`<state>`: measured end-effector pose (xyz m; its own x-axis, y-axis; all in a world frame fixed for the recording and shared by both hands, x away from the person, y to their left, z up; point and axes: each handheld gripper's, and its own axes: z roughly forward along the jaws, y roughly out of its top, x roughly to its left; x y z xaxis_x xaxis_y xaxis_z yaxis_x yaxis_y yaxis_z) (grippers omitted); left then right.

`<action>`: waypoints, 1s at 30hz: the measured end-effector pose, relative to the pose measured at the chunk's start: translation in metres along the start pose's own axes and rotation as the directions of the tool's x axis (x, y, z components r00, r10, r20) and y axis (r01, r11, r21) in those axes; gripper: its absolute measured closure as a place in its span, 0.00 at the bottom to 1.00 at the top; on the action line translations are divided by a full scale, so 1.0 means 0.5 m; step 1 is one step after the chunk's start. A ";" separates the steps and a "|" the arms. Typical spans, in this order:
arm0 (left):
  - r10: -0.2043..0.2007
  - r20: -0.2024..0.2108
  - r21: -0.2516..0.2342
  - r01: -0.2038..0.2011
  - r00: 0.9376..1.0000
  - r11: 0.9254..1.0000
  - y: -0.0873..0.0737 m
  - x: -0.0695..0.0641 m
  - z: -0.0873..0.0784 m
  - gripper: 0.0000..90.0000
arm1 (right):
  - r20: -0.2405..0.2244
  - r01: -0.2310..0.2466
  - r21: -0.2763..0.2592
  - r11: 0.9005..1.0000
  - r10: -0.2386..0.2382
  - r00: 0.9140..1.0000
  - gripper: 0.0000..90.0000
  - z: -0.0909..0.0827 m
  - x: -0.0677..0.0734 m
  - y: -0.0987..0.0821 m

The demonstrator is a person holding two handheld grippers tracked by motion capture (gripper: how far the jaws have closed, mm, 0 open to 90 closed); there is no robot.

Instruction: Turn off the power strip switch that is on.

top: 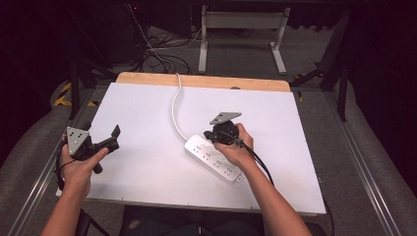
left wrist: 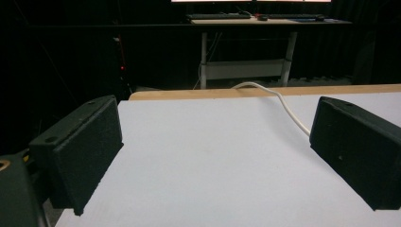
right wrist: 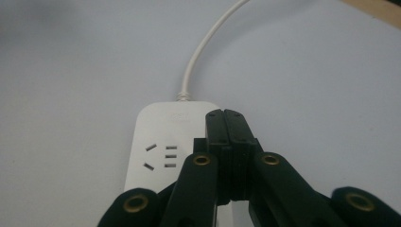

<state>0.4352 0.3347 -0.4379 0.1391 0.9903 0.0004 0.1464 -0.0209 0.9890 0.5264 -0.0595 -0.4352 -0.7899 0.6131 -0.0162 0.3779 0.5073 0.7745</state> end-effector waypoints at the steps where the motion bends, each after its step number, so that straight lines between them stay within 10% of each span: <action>1: 0.000 0.000 0.000 0.000 1.000 1.000 0.000 0.000 0.000 0.04 | 0.000 0.000 0.000 1.000 0.000 1.000 1.00 0.000 0.000 0.000; 30: 0.009 -0.005 0.005 -0.009 1.000 1.000 -0.001 -0.001 0.000 0.05 | 0.022 -0.030 0.147 0.989 0.028 0.999 1.00 0.055 0.024 0.003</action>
<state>0.4351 0.3343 -0.4384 0.1355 0.9907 0.0102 0.1500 -0.0306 0.9882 0.5309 -0.0347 -0.4516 -0.7685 0.6398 -0.0086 0.4686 0.5718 0.6734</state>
